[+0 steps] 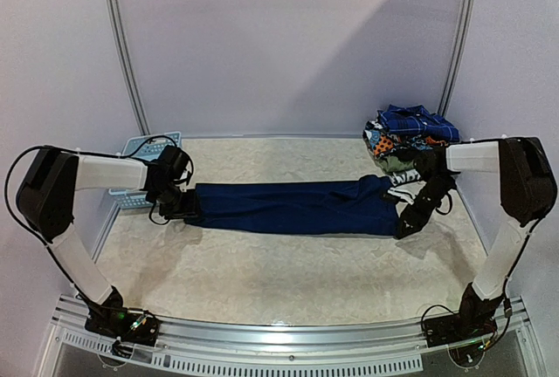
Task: Fold and stack the mixed laundry pile
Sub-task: Move the rectangle-folded T-shirt to the center of the board.
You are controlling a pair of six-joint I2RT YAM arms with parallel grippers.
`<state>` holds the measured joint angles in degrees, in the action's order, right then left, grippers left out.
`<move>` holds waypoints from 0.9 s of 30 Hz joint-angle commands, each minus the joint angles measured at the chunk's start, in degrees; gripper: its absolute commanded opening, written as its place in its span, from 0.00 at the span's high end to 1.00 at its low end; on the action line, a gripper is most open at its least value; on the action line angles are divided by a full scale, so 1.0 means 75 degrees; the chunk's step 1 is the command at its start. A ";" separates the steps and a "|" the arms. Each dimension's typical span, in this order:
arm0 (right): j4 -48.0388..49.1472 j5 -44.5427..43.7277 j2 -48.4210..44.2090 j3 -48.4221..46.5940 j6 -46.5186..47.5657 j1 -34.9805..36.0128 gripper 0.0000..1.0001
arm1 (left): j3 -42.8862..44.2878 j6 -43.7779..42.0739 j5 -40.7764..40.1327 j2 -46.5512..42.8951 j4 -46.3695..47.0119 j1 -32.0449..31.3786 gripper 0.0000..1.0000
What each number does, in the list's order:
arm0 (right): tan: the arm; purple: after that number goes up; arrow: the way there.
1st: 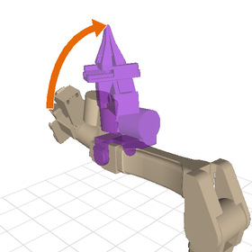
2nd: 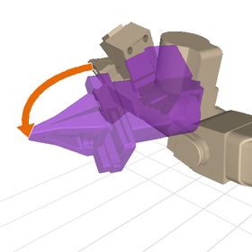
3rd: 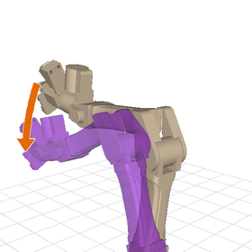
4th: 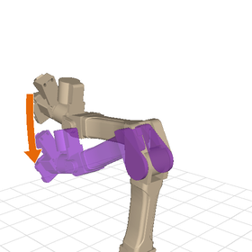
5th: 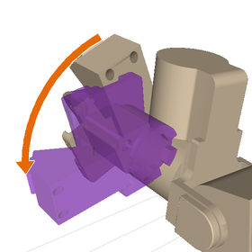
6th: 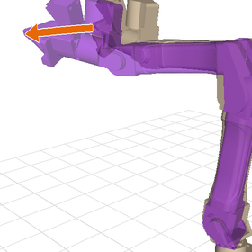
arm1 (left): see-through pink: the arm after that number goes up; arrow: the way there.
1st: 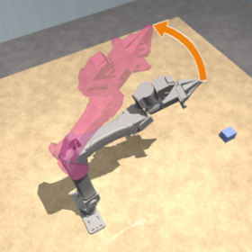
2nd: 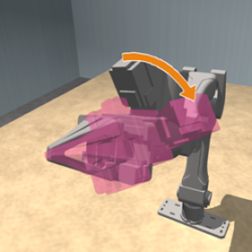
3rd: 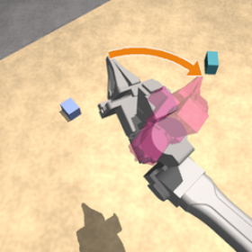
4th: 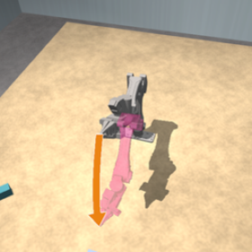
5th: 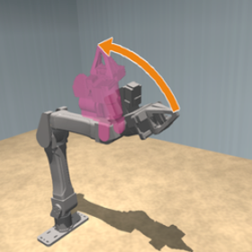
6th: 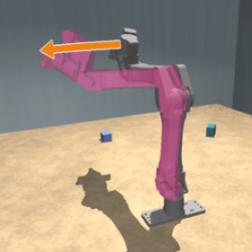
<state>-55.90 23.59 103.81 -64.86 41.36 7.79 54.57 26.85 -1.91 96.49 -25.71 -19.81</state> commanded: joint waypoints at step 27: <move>-0.1448 0.0450 0.1708 -0.1552 0.0318 -0.0878 1.00 | 0.0185 -0.0147 0.0726 0.0347 -0.0264 0.0687 0.92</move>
<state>-65.25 27.99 115.35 -76.20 43.00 1.32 57.49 25.26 2.33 100.92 -25.17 -15.66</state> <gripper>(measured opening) 0.008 0.106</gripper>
